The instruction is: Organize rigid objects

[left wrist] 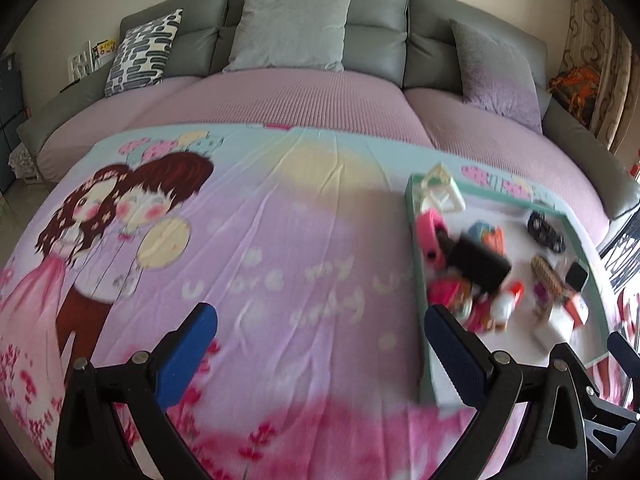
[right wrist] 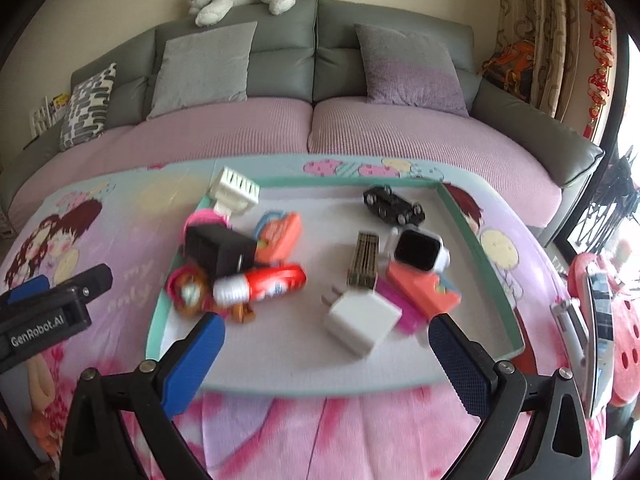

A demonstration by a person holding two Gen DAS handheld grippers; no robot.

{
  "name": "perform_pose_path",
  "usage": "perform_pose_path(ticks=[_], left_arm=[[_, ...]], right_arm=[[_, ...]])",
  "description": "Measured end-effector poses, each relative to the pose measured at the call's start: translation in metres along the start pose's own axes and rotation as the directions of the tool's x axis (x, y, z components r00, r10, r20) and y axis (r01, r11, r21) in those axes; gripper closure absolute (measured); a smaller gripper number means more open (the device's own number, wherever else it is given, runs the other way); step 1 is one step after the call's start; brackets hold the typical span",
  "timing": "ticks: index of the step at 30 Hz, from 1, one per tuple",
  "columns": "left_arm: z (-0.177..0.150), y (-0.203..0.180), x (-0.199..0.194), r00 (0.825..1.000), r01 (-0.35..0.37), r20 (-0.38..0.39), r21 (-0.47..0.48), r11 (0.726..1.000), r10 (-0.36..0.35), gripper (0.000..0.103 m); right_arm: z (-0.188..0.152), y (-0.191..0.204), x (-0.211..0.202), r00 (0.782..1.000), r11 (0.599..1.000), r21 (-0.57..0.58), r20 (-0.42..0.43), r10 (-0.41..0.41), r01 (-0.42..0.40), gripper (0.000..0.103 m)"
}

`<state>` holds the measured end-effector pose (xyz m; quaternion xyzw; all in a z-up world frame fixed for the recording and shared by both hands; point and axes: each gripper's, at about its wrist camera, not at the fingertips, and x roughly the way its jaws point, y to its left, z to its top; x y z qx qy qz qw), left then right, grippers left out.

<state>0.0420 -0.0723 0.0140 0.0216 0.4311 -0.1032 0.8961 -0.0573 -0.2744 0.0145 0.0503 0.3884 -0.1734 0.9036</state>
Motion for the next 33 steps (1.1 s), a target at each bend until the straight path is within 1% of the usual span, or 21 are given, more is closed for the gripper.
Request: perform_pose_path(ticks=[4, 9, 14, 18, 25, 31, 33], left_arm=[[-0.018, 0.002, -0.014, 1.0, -0.013, -0.016, 0.028, 1.0, 0.014, 0.0], [-0.033, 0.005, -0.03, 0.999, -0.035, -0.03, 0.058, 0.998, 0.037, 0.0], [-0.043, 0.008, -0.041, 0.997, -0.039, -0.063, 0.084, 0.996, 0.045, 0.0], [-0.05, 0.011, -0.046, 0.995, -0.047, -0.083, 0.097, 0.994, 0.055, 0.0], [-0.059, 0.014, -0.052, 0.994, -0.054, -0.09, 0.114, 0.992, 0.064, 0.0], [-0.067, 0.014, -0.049, 0.99, -0.088, -0.094, 0.14, 0.986, 0.102, 0.0], [-0.07, 0.014, -0.047, 0.99, -0.09, -0.092, 0.145, 0.985, 0.104, 0.0]], right_arm=[[-0.014, 0.001, -0.015, 1.0, 1.0, -0.011, -0.008, 0.011, -0.011, 0.0], [-0.027, 0.003, -0.034, 0.999, 0.999, -0.01, -0.016, 0.039, -0.039, 0.0], [-0.04, 0.005, -0.043, 0.999, 0.999, -0.016, -0.039, 0.033, -0.033, 0.0], [-0.046, 0.004, -0.047, 0.997, 0.999, -0.007, -0.062, 0.034, -0.035, 0.0], [-0.054, 0.002, -0.045, 0.995, 0.998, 0.038, -0.084, 0.05, -0.047, 0.0], [-0.062, -0.003, -0.04, 0.995, 0.998, 0.066, -0.092, 0.028, -0.022, 0.0], [-0.064, -0.003, -0.038, 0.996, 0.997, 0.07, -0.088, 0.024, -0.018, 0.0]])
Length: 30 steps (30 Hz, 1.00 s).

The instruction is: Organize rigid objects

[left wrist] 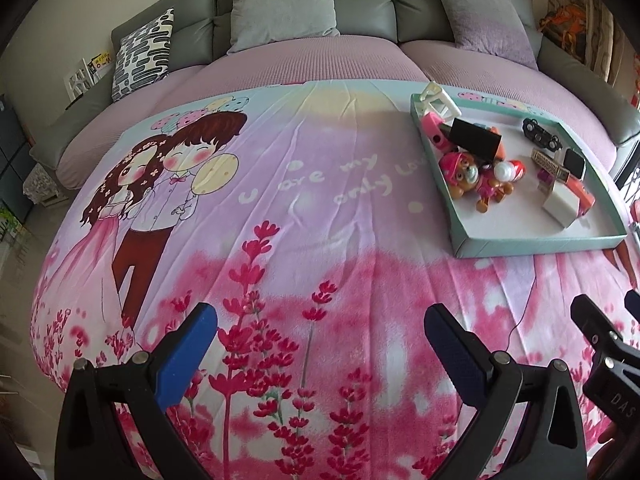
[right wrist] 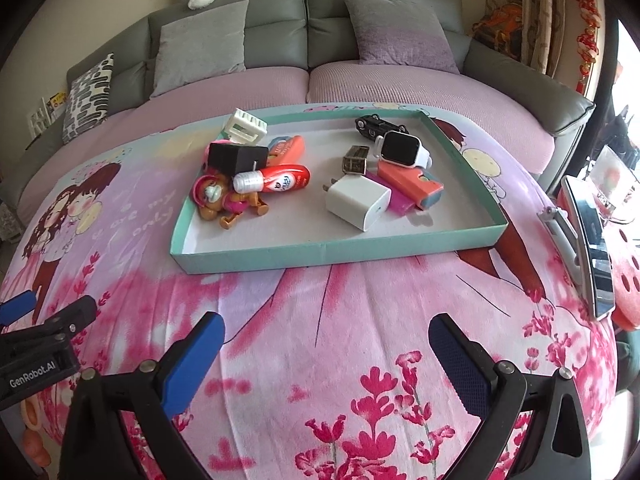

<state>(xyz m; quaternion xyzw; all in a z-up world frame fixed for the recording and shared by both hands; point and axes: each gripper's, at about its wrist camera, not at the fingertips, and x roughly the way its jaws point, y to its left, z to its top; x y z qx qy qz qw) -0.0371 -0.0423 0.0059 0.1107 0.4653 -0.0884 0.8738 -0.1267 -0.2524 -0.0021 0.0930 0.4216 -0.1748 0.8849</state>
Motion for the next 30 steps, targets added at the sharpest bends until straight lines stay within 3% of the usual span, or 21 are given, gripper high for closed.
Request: perform_pose_path(ticks=[12, 18, 30], left_arm=[[-0.009, 0.002, 0.004, 1.0, 0.003, 0.02, -0.009, 1.0, -0.003, 0.0], [-0.013, 0.002, 0.005, 0.998, -0.028, 0.047, -0.007, 1.0, 0.029, 0.0], [-0.017, 0.003, 0.011, 0.999, -0.032, 0.032, -0.006, 0.999, 0.033, 0.0]], right_arm=[[-0.004, 0.005, 0.002, 0.999, 0.999, -0.026, 0.037, -0.034, 0.035, 0.0], [-0.005, 0.006, 0.005, 0.999, 0.999, -0.033, 0.027, -0.037, 0.038, 0.0], [-0.007, 0.007, 0.001, 0.998, 0.998, -0.034, 0.052, -0.041, 0.043, 0.0]])
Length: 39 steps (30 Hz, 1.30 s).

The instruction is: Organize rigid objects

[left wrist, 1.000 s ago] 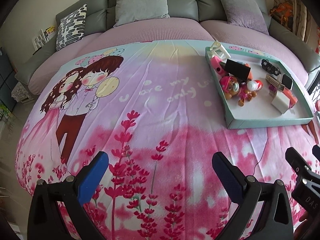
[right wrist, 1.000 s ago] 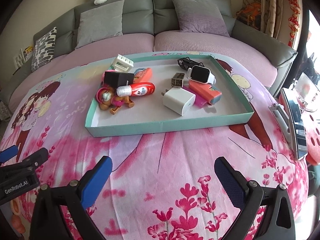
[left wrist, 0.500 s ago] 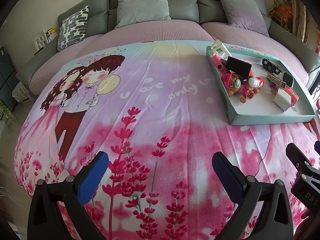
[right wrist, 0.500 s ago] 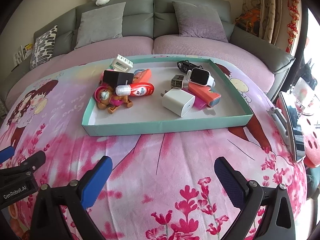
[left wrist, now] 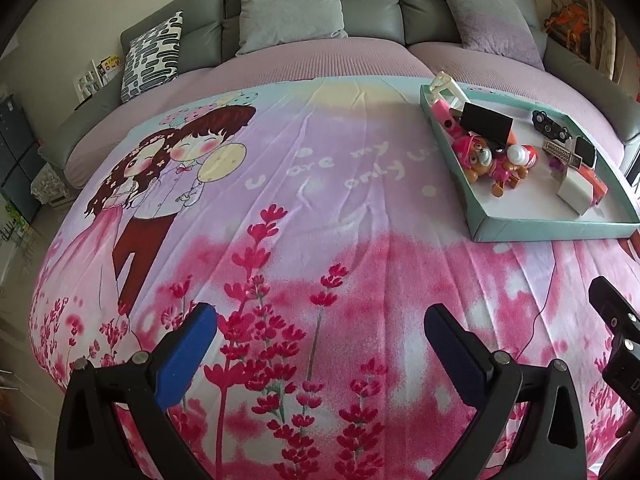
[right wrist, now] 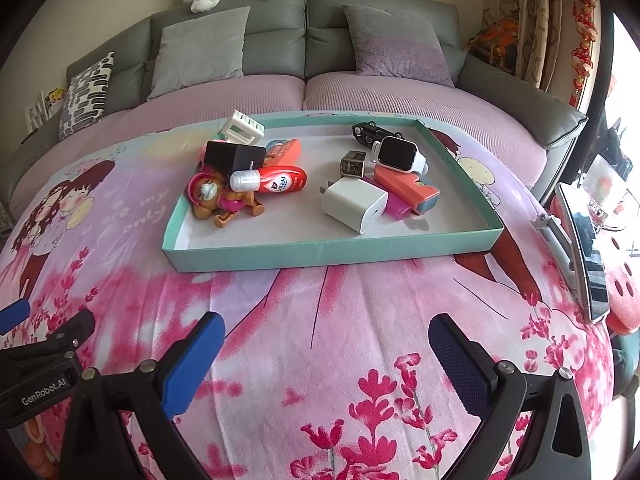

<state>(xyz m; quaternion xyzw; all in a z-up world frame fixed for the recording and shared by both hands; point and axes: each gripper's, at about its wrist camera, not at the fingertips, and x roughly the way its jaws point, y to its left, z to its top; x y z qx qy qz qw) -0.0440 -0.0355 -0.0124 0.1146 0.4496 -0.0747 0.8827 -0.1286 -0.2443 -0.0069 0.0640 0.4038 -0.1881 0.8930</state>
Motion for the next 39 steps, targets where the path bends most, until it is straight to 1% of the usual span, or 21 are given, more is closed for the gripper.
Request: perform_pose_path(ticks=[7, 11, 17, 39], left_arm=[[-0.0001, 0.0007, 0.003, 1.0, 0.015, -0.011, -0.006, 1.0, -0.016, 0.0], [-0.0004, 0.0026, -0.0001, 1.0, 0.018, 0.004, -0.017, 1.0, -0.018, 0.0], [-0.0009, -0.0008, -0.0029, 1.0, 0.012, 0.016, 0.0, 1.0, -0.012, 0.0], [-0.0008, 0.0023, -0.0001, 1.0, 0.022, 0.003, -0.013, 1.0, -0.022, 0.0]], right_arm=[[-0.0003, -0.0017, -0.0056, 1.0, 1.0, 0.007, 0.025, -0.005, 0.005, 0.0], [-0.0003, -0.0042, -0.0076, 0.999, 1.0, 0.017, 0.032, -0.005, 0.005, 0.0], [-0.0006, -0.0055, -0.0095, 0.999, 1.0, 0.021, 0.037, -0.005, 0.004, 0.0], [-0.0011, -0.0039, -0.0069, 1.0, 1.0, 0.015, 0.029, -0.007, 0.006, 0.0]])
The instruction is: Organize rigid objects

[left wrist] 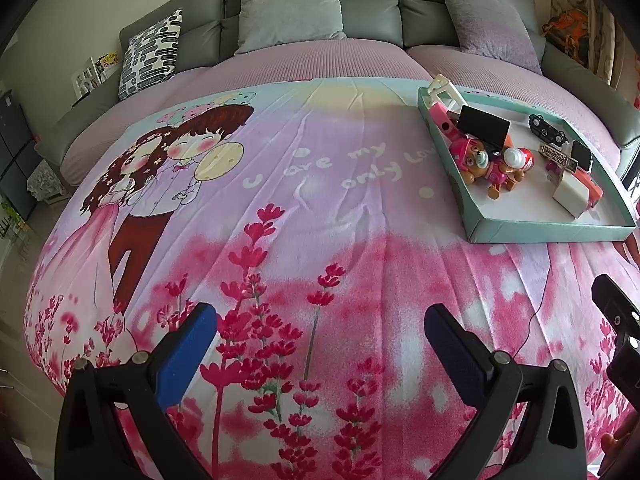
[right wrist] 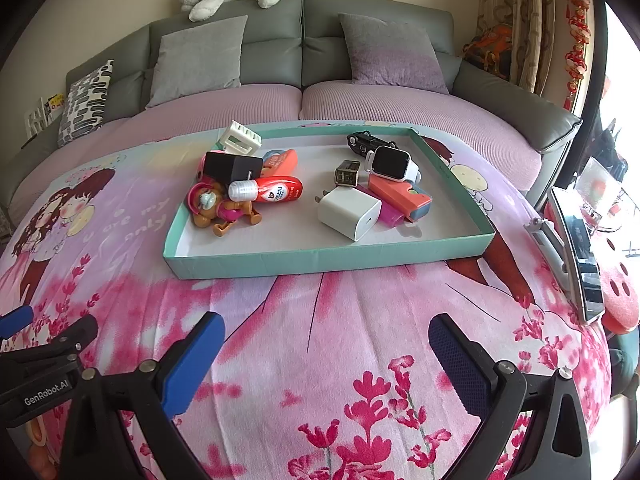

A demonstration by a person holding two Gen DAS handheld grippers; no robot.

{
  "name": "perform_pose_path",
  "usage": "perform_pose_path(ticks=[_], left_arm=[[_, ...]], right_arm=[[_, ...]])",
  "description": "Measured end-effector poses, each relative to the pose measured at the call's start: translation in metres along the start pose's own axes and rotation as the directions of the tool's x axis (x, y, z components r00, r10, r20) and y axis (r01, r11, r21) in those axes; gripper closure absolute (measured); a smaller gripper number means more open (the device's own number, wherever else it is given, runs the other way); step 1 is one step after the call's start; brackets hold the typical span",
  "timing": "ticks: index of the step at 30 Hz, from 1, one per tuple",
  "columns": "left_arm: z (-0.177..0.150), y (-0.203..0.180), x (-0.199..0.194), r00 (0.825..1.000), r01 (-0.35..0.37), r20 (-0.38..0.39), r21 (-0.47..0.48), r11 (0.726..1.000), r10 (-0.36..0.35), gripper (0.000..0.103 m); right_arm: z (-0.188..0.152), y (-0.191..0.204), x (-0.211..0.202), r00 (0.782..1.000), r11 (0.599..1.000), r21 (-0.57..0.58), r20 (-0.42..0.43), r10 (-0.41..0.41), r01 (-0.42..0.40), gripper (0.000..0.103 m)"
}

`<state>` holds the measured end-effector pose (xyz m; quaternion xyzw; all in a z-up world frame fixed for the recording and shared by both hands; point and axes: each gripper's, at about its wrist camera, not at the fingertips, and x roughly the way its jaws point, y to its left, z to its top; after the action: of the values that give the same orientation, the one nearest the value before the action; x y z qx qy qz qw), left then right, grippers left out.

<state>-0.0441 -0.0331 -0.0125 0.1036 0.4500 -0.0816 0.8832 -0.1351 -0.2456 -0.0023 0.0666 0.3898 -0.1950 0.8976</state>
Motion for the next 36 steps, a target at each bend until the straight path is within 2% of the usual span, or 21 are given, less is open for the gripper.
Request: perform_pose_path(ticks=[36], left_arm=[[0.0011, 0.003, 0.0019, 1.0, 0.003, -0.006, -0.02, 1.0, -0.003, 0.0]], right_arm=[[0.0, 0.0004, 0.0038, 1.0, 1.0, -0.009, -0.015, -0.003, 0.003, 0.0]])
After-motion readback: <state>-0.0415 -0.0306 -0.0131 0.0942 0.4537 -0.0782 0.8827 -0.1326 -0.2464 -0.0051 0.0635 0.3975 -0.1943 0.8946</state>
